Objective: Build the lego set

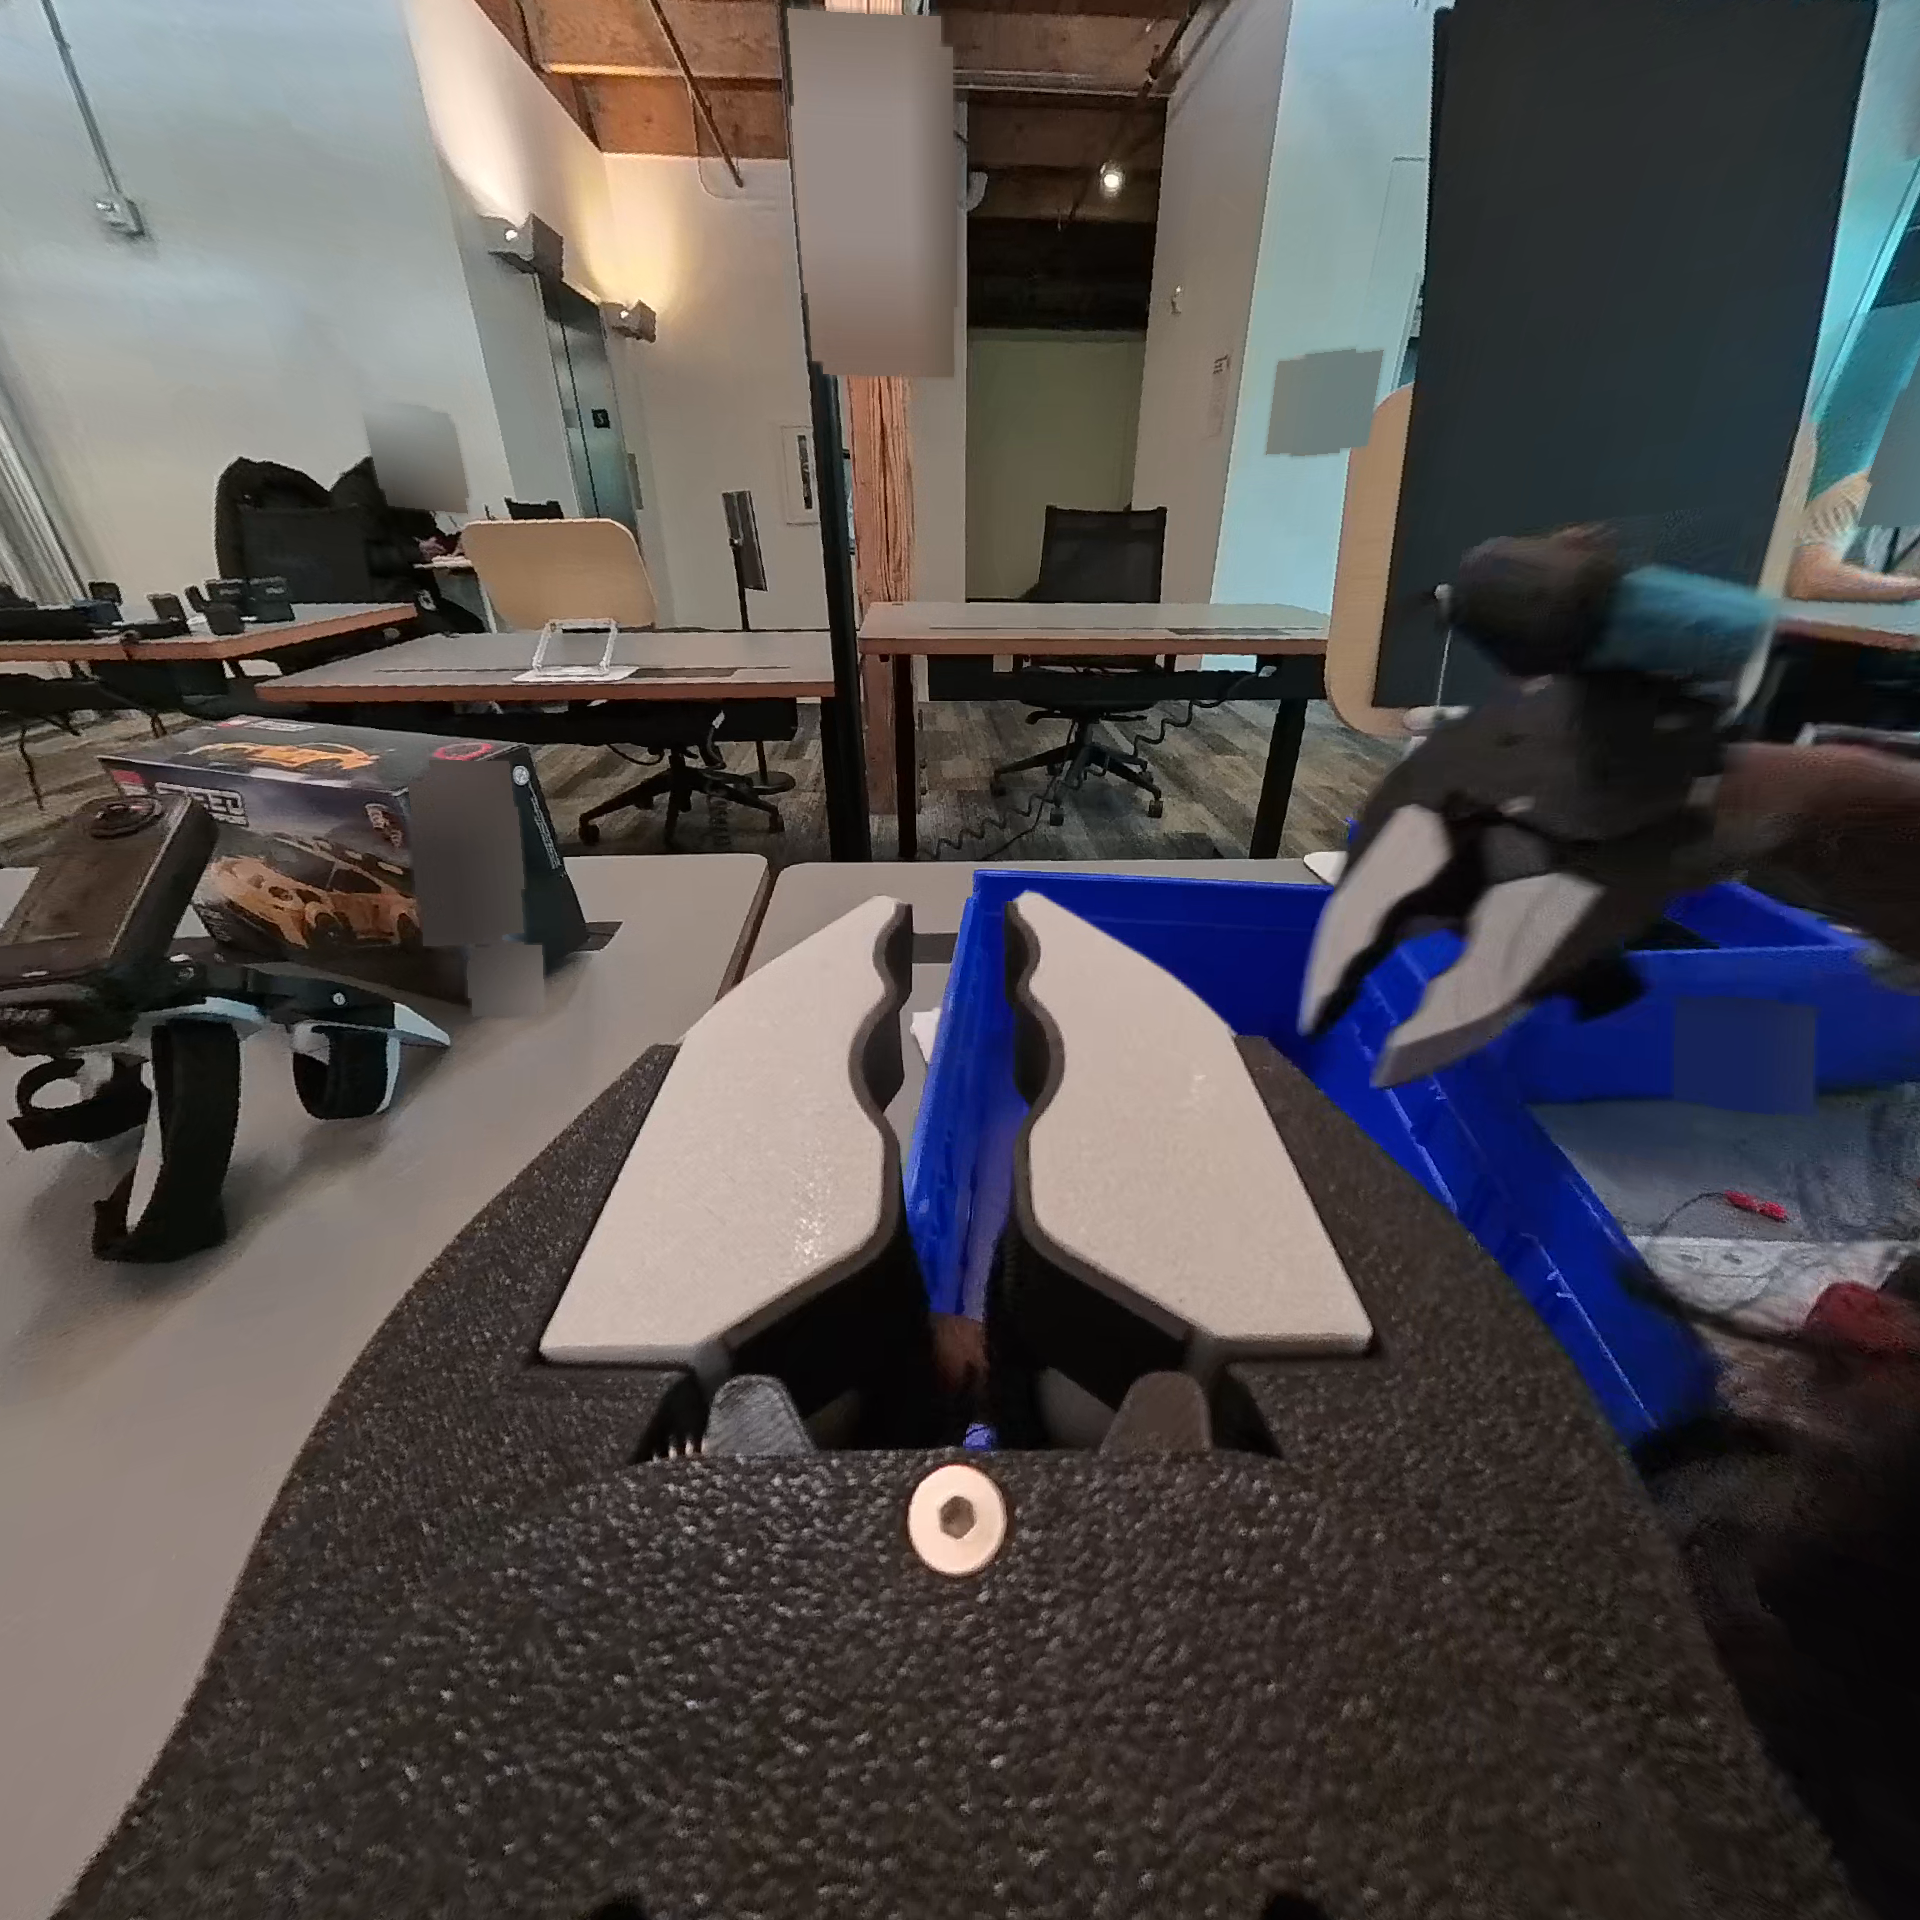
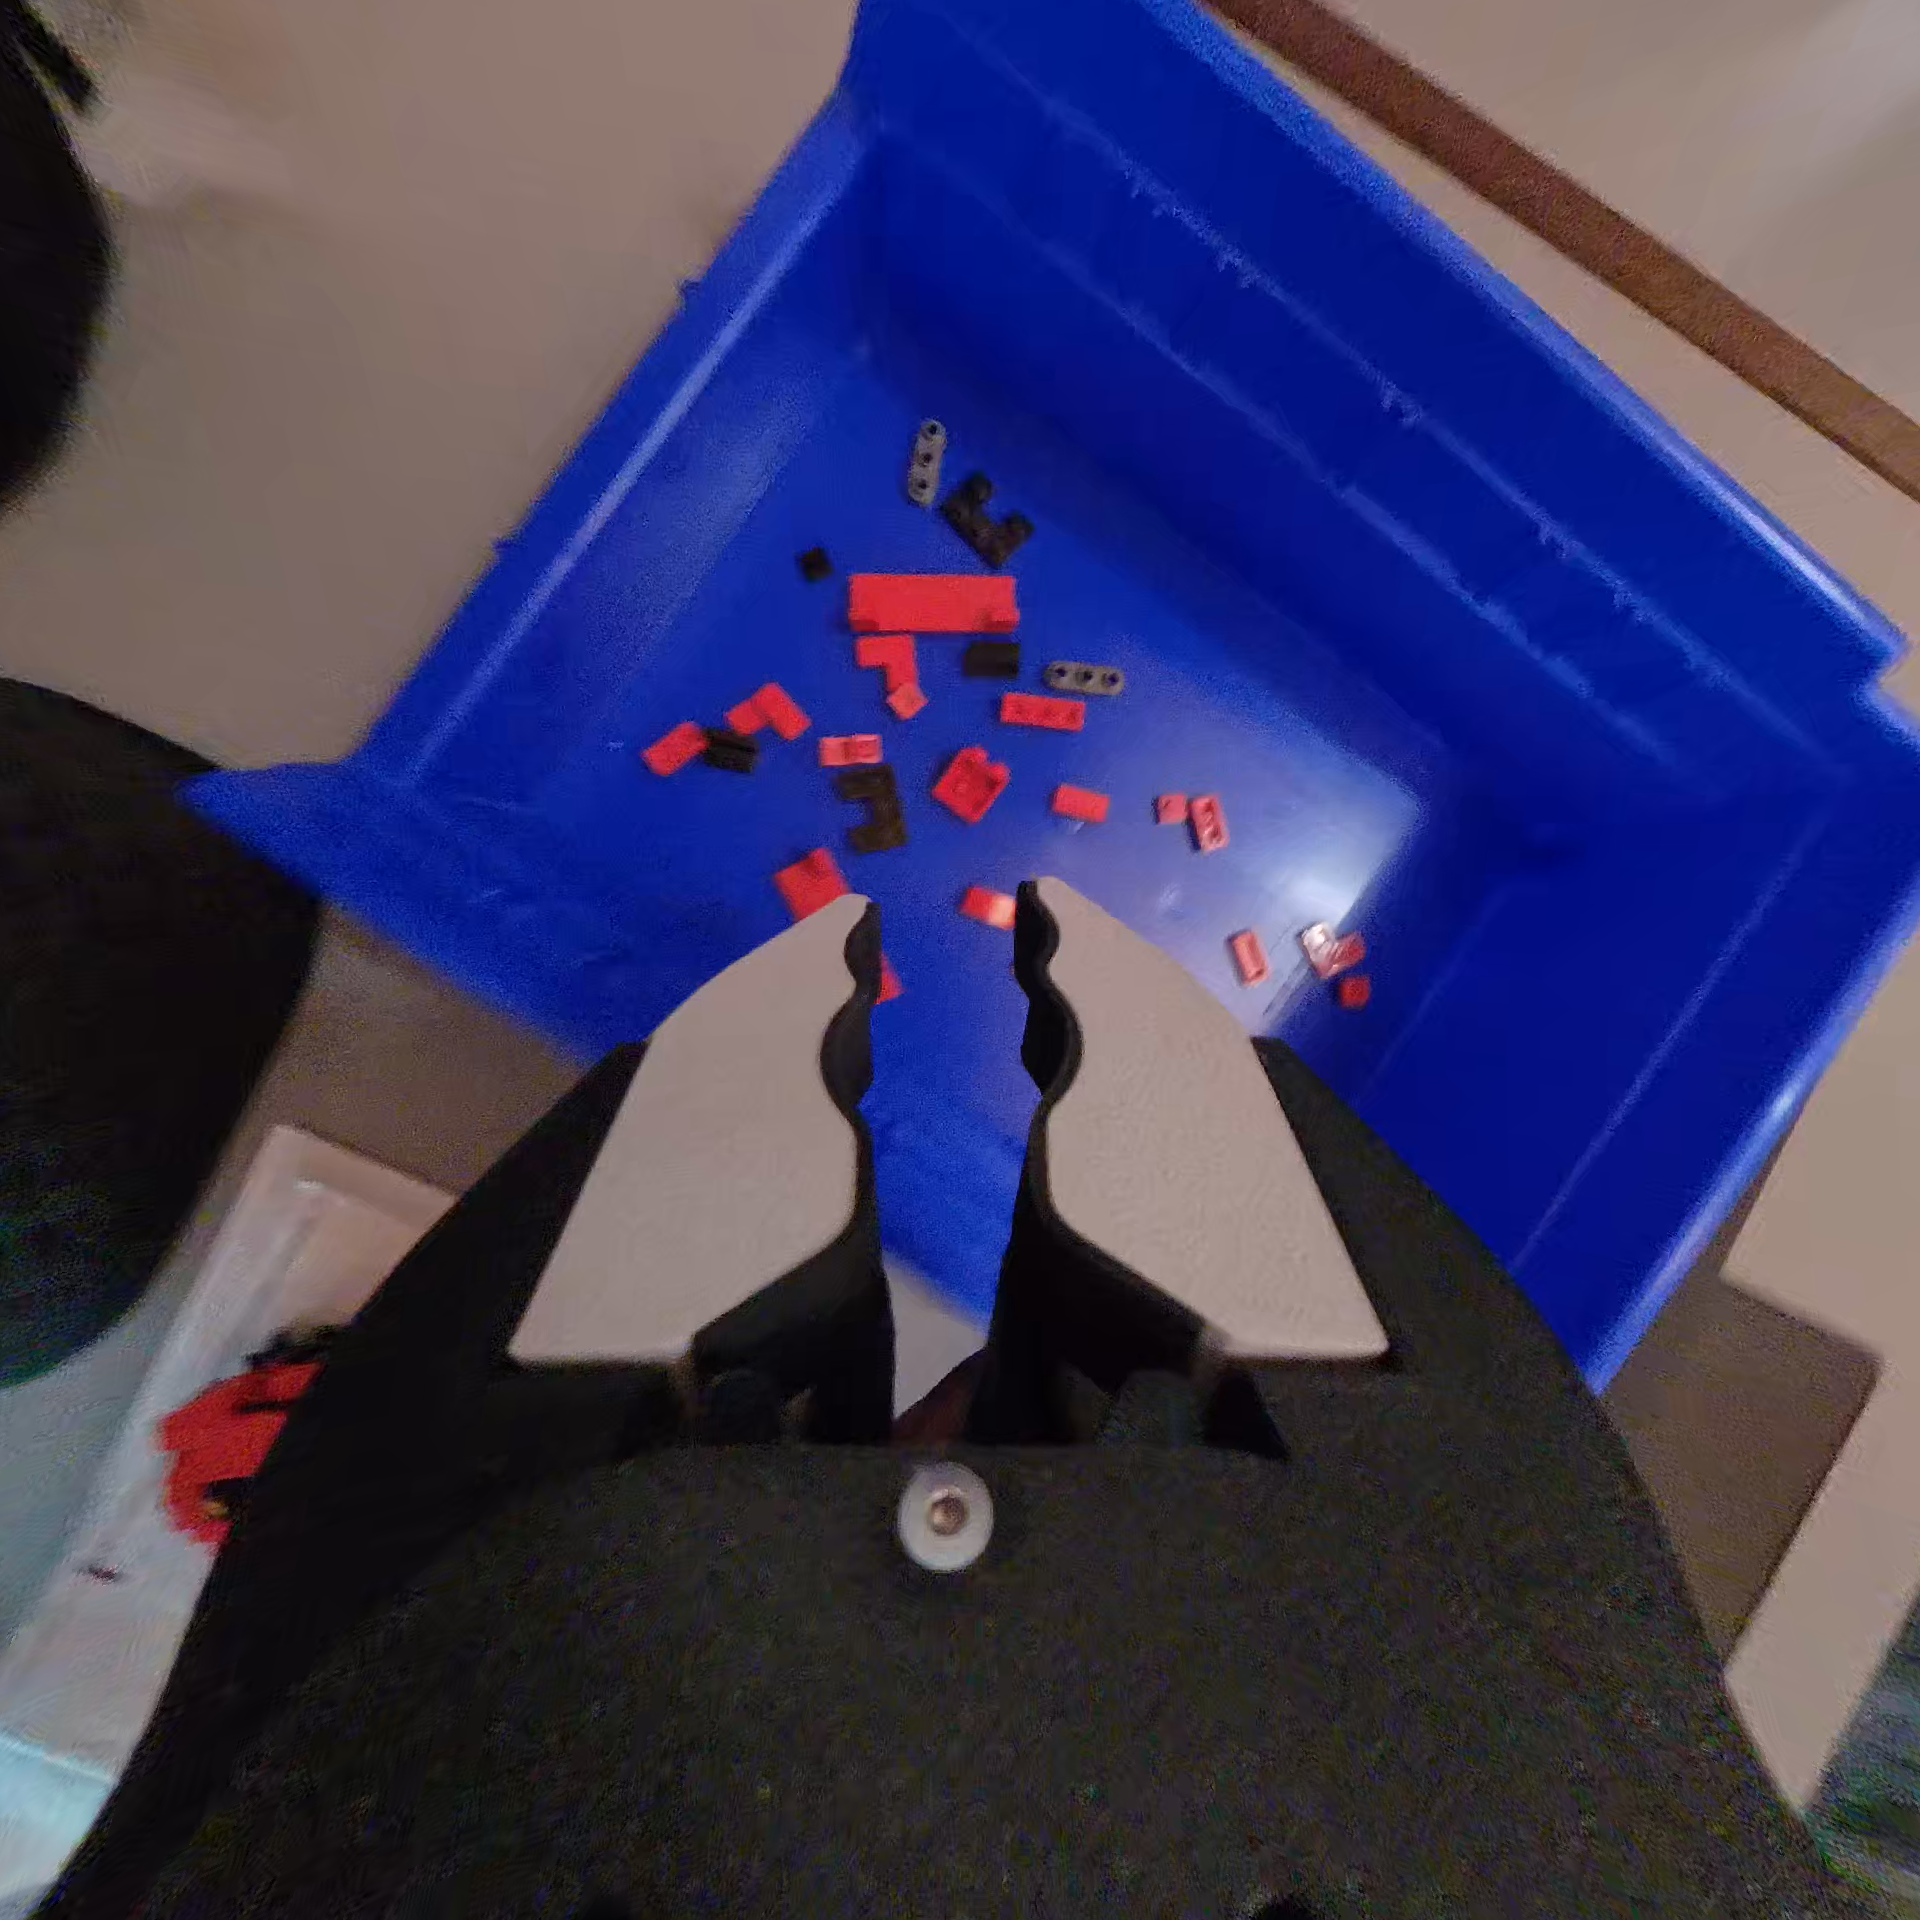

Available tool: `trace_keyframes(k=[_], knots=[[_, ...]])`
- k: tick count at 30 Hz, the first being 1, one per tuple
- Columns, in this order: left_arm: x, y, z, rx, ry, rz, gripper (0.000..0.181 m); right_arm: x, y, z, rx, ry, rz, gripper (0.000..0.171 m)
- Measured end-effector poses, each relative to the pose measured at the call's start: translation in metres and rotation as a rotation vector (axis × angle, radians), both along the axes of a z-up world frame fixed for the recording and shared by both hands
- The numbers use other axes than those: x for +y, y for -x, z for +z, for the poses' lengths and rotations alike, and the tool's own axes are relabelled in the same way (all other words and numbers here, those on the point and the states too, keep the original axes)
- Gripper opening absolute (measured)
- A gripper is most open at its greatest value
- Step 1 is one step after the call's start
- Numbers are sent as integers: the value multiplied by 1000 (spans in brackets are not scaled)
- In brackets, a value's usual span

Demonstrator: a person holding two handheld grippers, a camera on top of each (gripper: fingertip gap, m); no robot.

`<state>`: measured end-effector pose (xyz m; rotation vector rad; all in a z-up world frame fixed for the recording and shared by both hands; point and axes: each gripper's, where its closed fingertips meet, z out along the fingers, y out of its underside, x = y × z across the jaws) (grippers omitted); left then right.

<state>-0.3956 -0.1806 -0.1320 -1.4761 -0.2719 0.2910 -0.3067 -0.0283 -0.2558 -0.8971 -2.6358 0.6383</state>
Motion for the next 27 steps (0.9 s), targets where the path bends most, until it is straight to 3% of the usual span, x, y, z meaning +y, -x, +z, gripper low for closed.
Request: trace_keyframes(k=[4, 8, 18, 27], knots=[[-4, 3, 0, -8, -17, 1, 15, 10, 40, -51, -158, -204, 214, 18], [-7, 5, -1, -17, -30, 2, 15, 24, 55, -83, -287, -264, 256, 17], [-11, 7, 0, -23, -51, 5, 15, 35, 75, -97, -328, -242, 197, 23], [-10, 7, 0, -25, -50, 1, 15, 29, 78, -98, -305, -243, 209, 17]])
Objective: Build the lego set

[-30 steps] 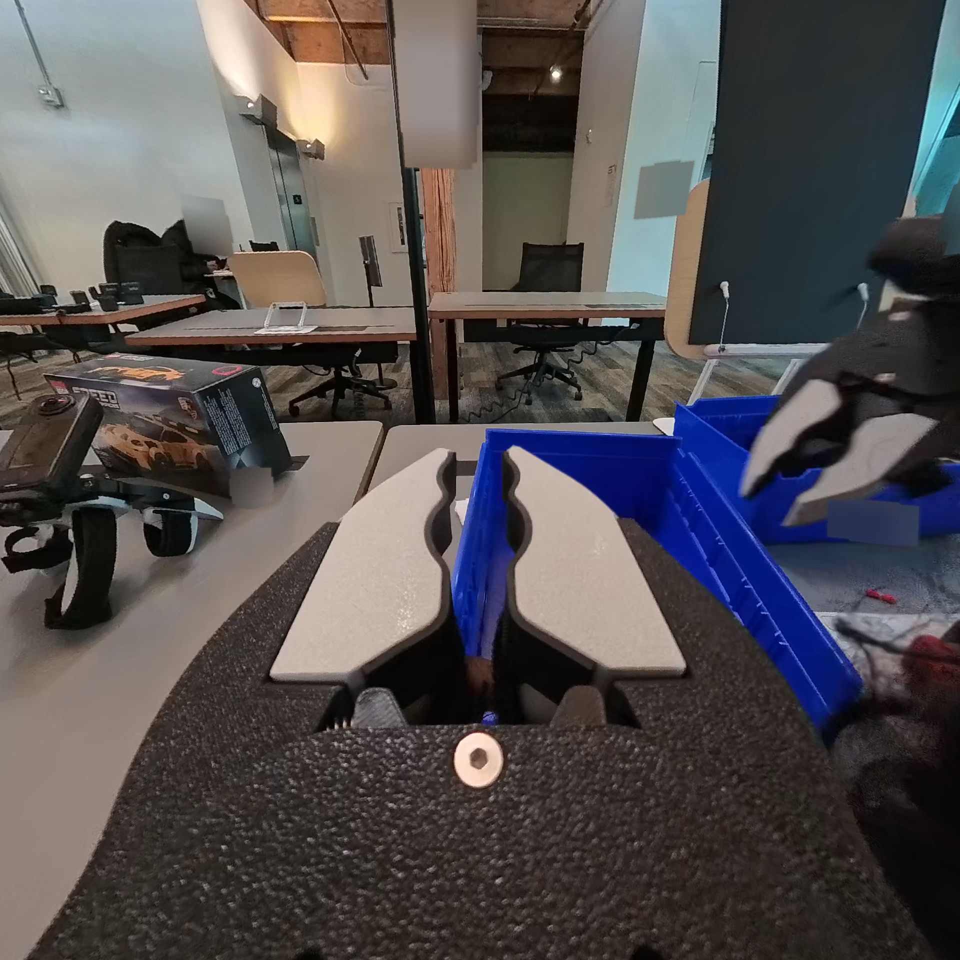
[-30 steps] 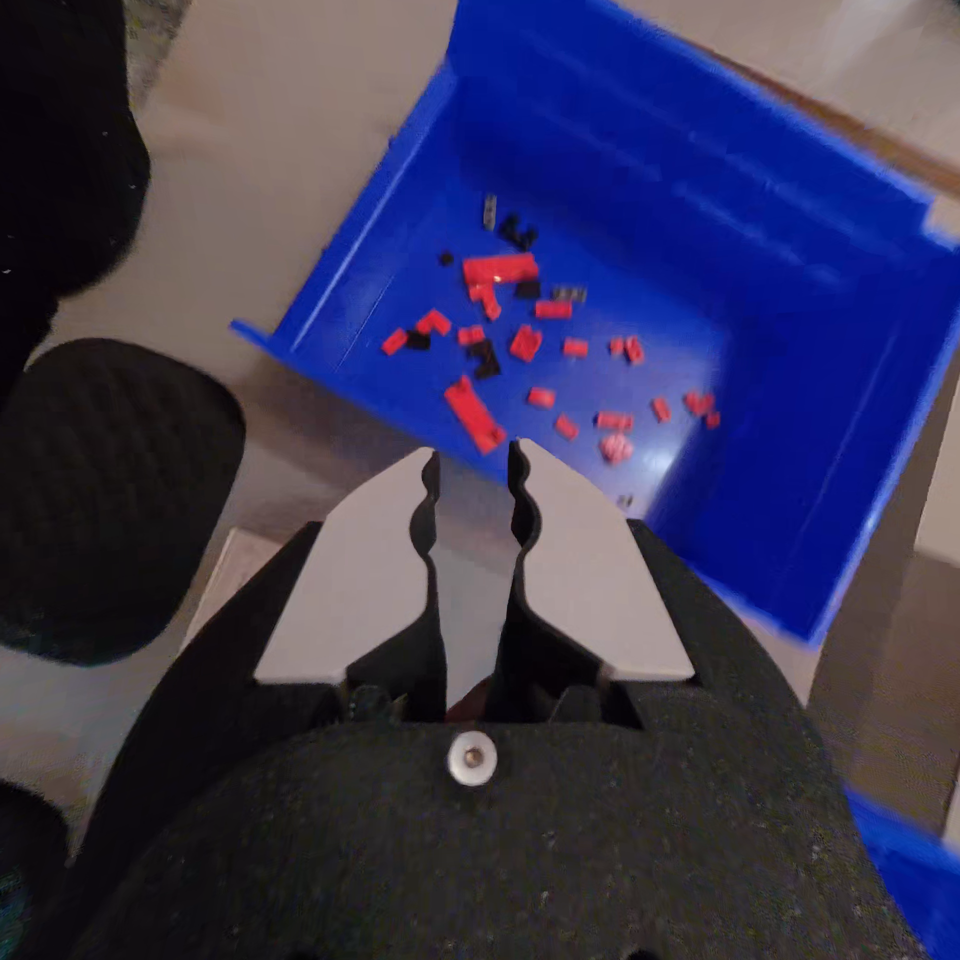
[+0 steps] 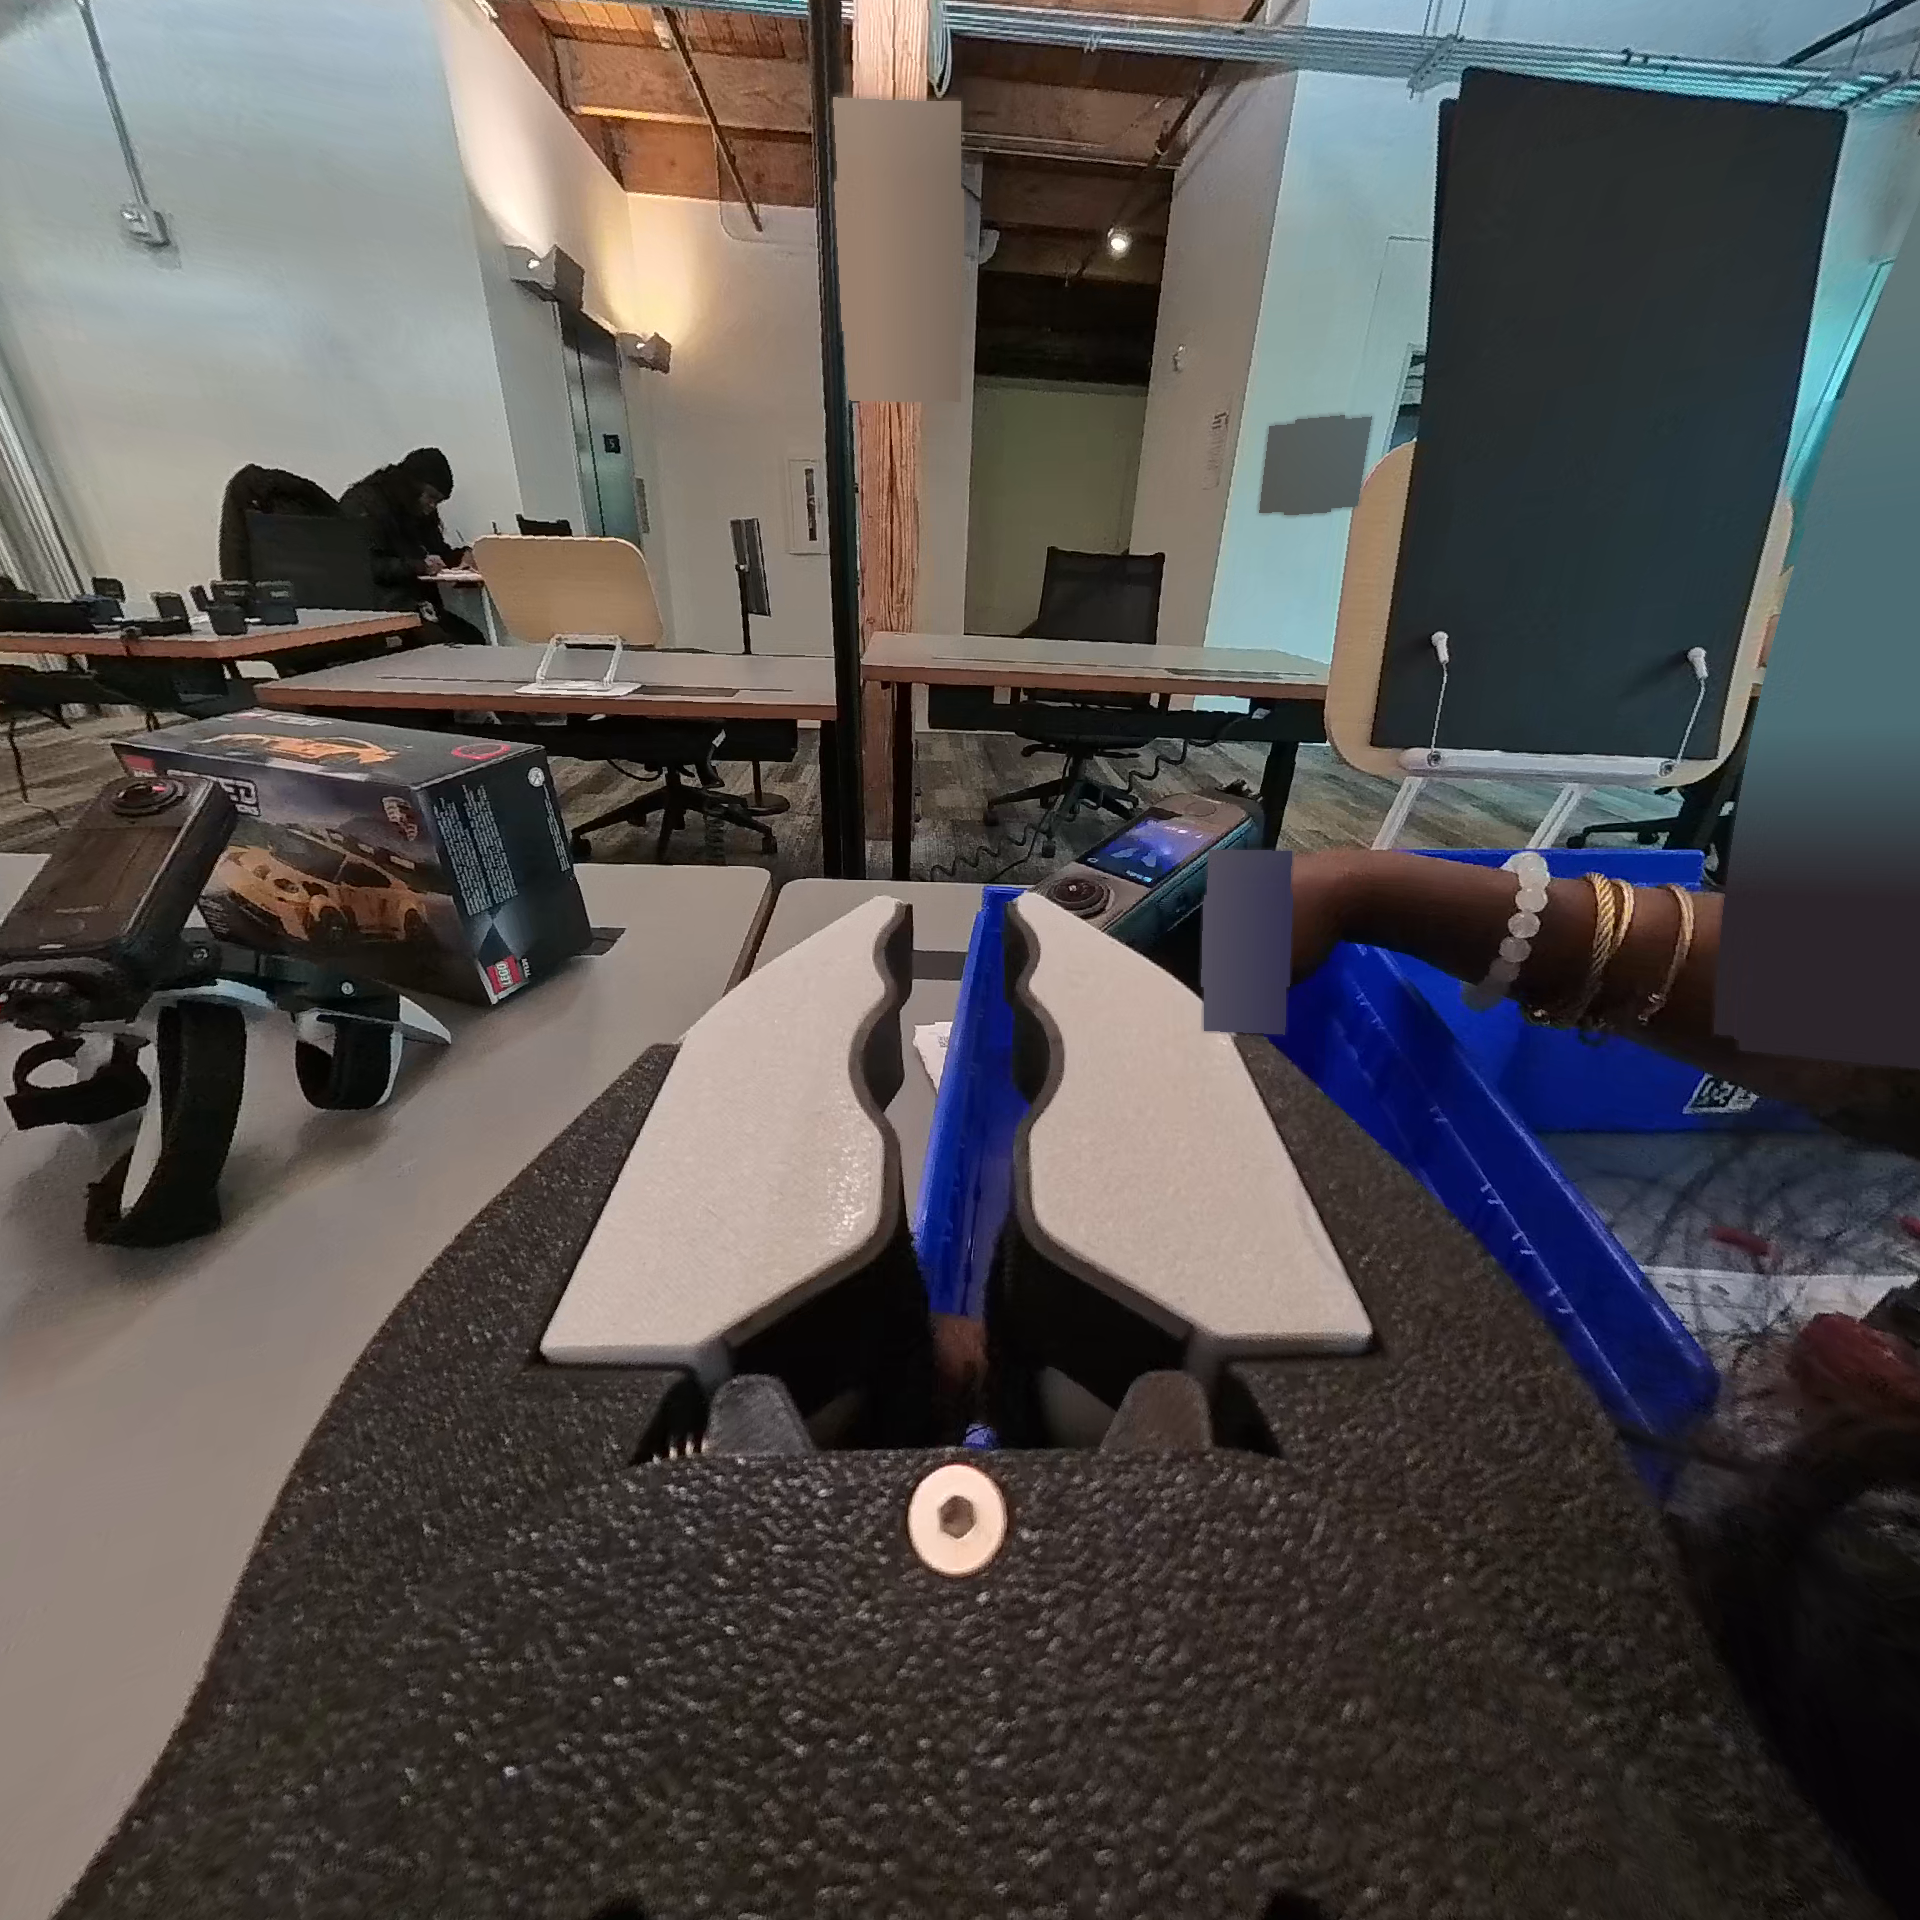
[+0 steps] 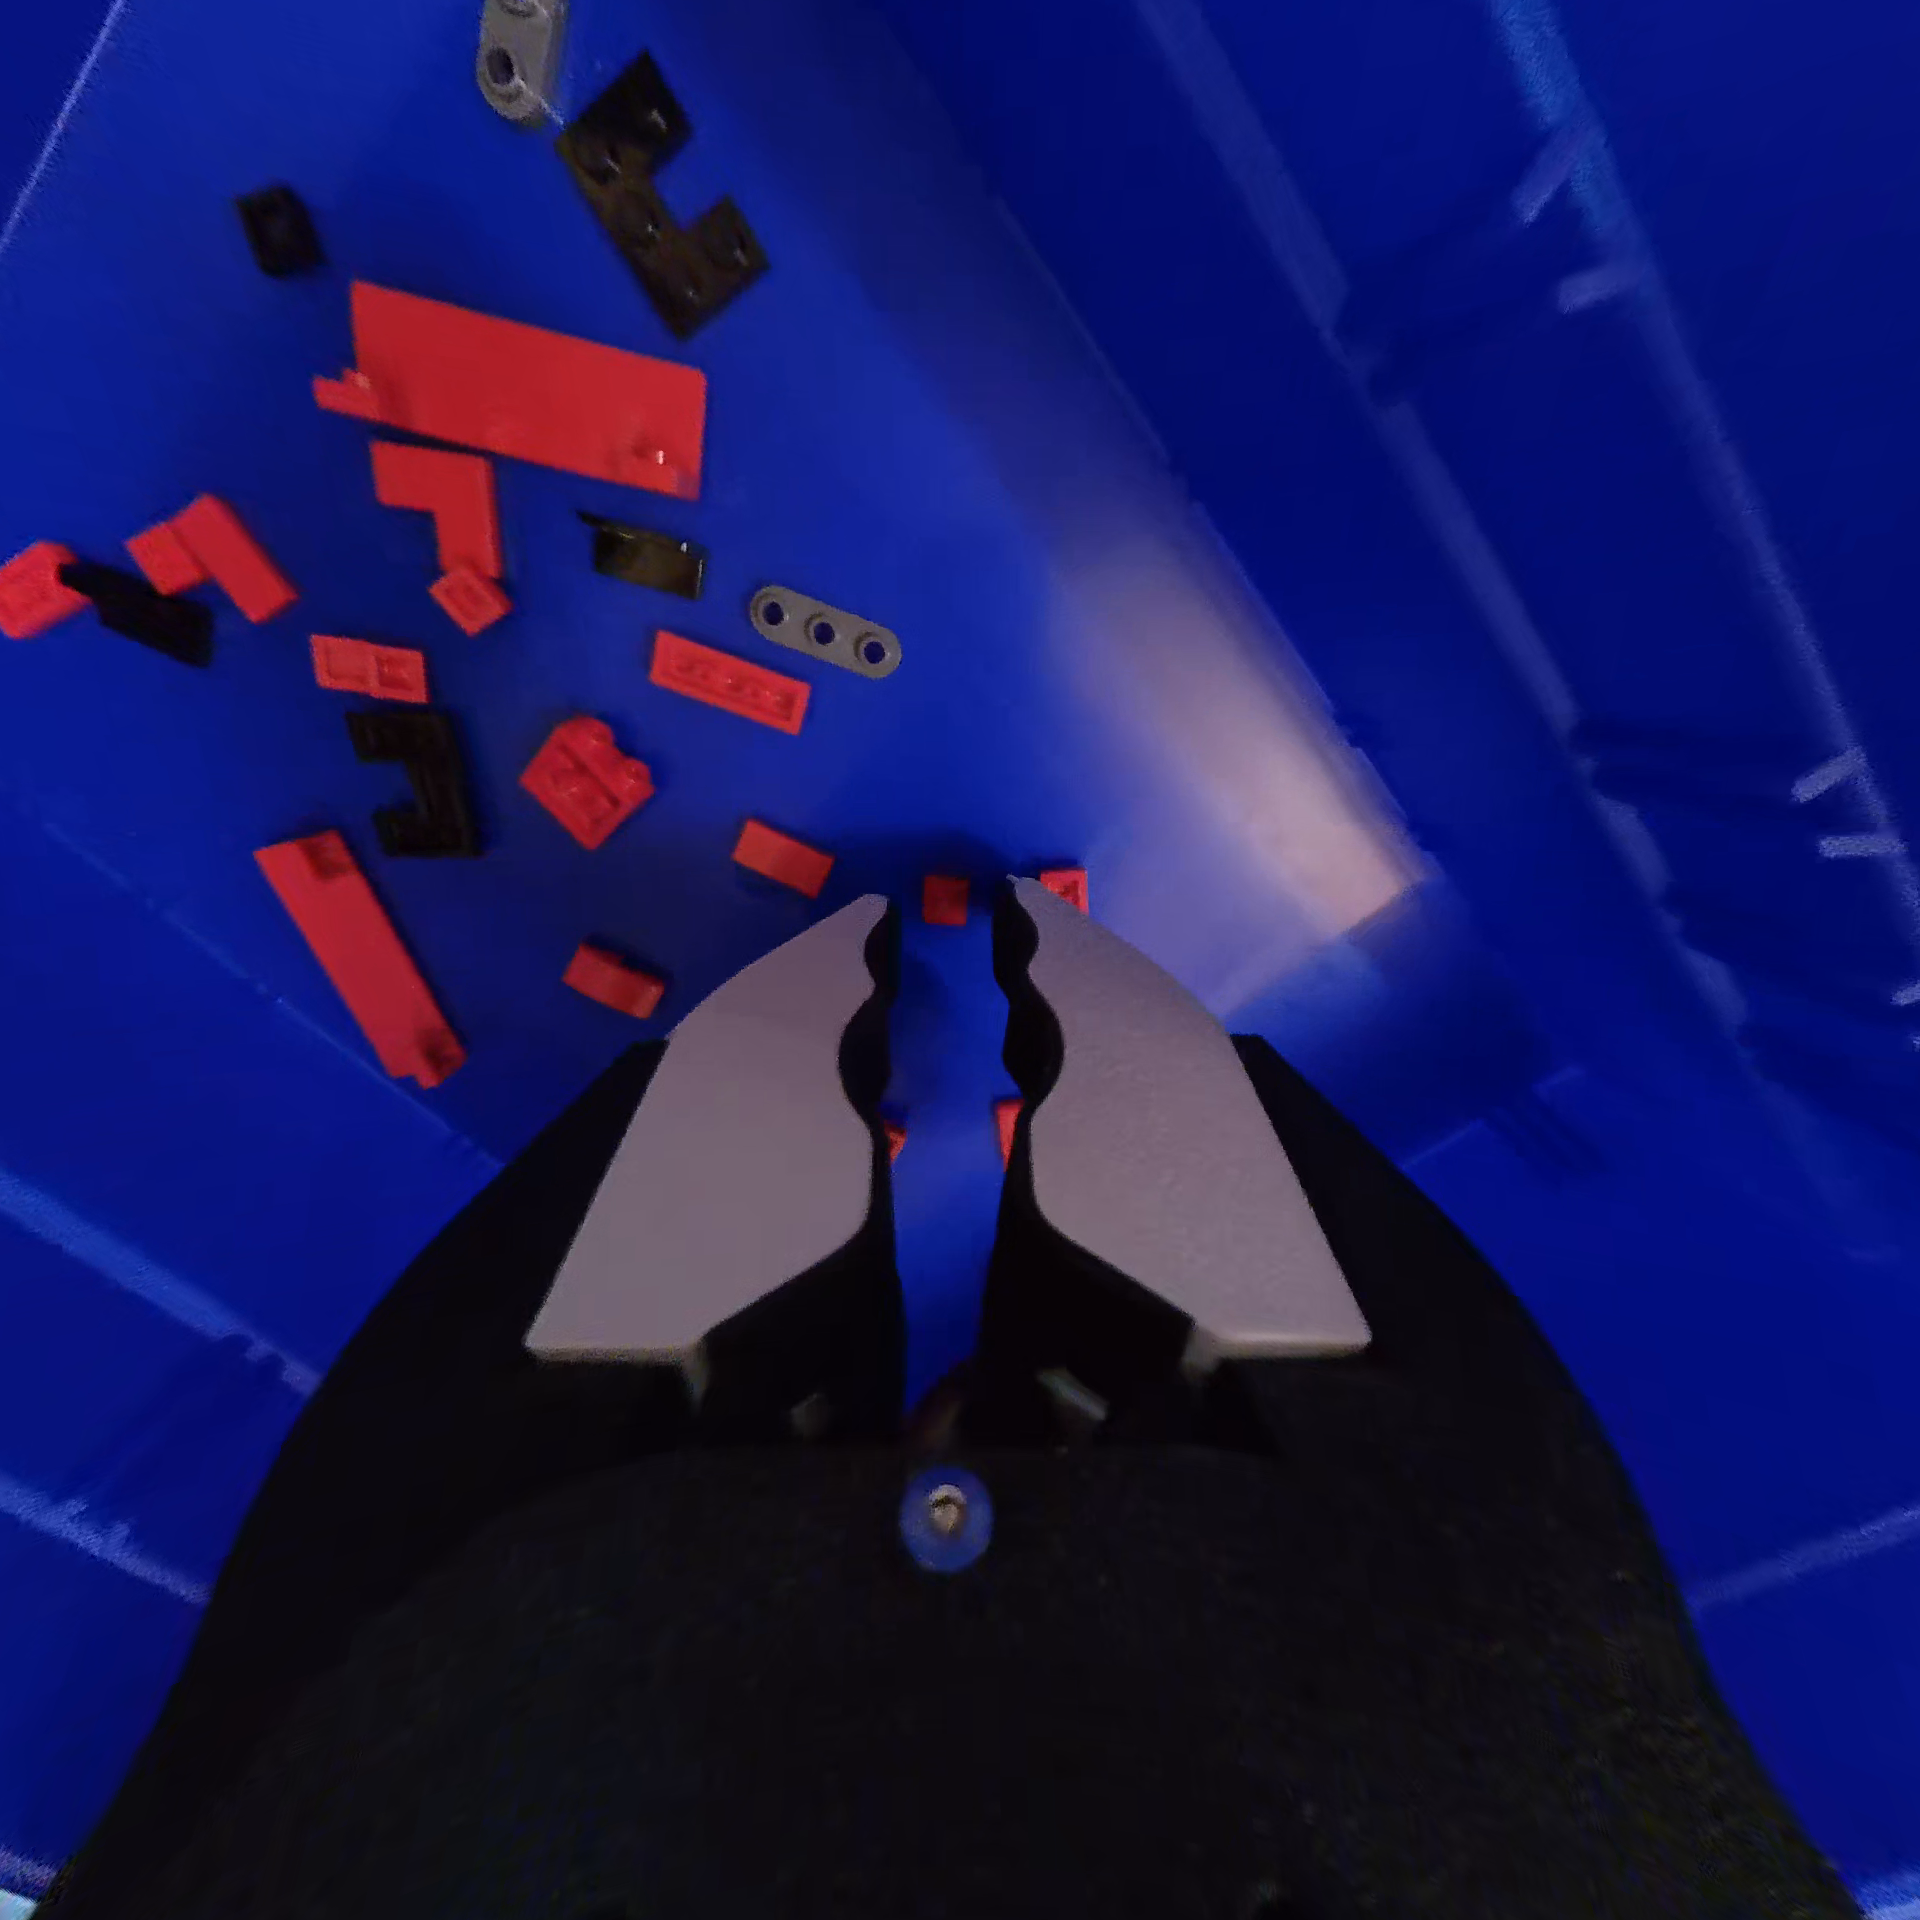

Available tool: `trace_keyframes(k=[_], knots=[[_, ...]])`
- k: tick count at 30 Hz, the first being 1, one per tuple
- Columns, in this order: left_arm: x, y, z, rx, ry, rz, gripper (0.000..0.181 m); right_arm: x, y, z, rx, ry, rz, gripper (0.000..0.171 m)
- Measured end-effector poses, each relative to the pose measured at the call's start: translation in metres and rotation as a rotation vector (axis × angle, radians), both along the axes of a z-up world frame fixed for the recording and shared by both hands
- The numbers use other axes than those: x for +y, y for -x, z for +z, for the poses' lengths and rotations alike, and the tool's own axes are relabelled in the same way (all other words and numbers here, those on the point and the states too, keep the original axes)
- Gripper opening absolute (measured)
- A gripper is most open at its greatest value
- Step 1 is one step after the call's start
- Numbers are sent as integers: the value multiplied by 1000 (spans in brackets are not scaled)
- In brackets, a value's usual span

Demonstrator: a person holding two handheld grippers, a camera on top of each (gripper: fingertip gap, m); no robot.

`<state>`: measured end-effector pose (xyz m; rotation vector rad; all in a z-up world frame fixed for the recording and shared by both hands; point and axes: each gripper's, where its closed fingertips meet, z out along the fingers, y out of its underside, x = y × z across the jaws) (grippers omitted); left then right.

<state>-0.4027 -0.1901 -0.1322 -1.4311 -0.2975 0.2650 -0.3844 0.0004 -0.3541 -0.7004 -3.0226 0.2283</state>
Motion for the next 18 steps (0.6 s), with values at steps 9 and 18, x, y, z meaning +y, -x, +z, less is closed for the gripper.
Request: trace_keyframes(k=[9, 18], knots=[[1, 0, 1, 5, 3, 2, 15, -2, -6, 13, 74, 34, -26, 8], [3, -2, 2, 5, 1, -3, 15, 27, -157, 111, 249, 69, -279, 8]])
